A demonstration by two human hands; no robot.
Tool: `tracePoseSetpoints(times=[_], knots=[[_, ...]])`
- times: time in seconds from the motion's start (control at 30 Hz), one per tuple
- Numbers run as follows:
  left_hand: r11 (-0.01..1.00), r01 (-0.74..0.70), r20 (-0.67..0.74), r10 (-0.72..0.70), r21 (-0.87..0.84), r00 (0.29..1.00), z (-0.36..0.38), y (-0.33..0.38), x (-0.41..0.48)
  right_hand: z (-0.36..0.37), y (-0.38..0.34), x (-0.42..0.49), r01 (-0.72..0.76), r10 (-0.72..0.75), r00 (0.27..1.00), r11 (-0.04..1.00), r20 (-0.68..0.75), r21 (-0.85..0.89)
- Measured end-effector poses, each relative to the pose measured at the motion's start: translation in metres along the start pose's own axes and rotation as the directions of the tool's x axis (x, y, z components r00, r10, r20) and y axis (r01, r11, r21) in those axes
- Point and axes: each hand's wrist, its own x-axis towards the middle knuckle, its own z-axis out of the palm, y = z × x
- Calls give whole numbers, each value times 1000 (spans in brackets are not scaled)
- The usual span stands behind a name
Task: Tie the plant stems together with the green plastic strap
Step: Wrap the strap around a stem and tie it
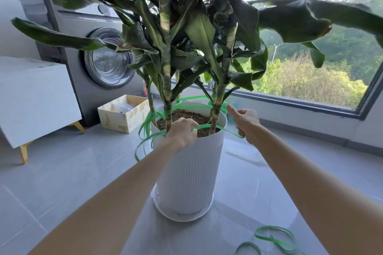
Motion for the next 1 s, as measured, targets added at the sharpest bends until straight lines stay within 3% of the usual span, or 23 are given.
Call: tracePoseSetpoints(times=[0.23,0.33,0.47,0.57,0.67,0.87,1.0], knots=[[990,31,-62,-40,-140,997,-26,2,-16,-8,-7,-32,107,-79,988,969,133,-223],[975,39,-102,-63,-220,993,-38,4,-21,-16,-4,-48,120,-70,980,956,187,-269],[977,54,-116,-79,-204,990,-50,2,-31,-35,-2,-66,130,-25,959,923,281,-361],[979,51,-130,-78,-196,988,-53,4,-39,-46,-2,-81,104,116,874,904,472,-415],[971,68,-112,-96,-228,989,-52,9,-45,-43,-7,-94,194,228,780,798,583,-570],[893,122,-68,-167,-434,984,-52,19,-46,-38,-4,-111,298,518,566,597,641,-745],[850,172,14,-191,-498,982,-43,33,-46,-40,6,-116,356,564,522,537,640,-765]])
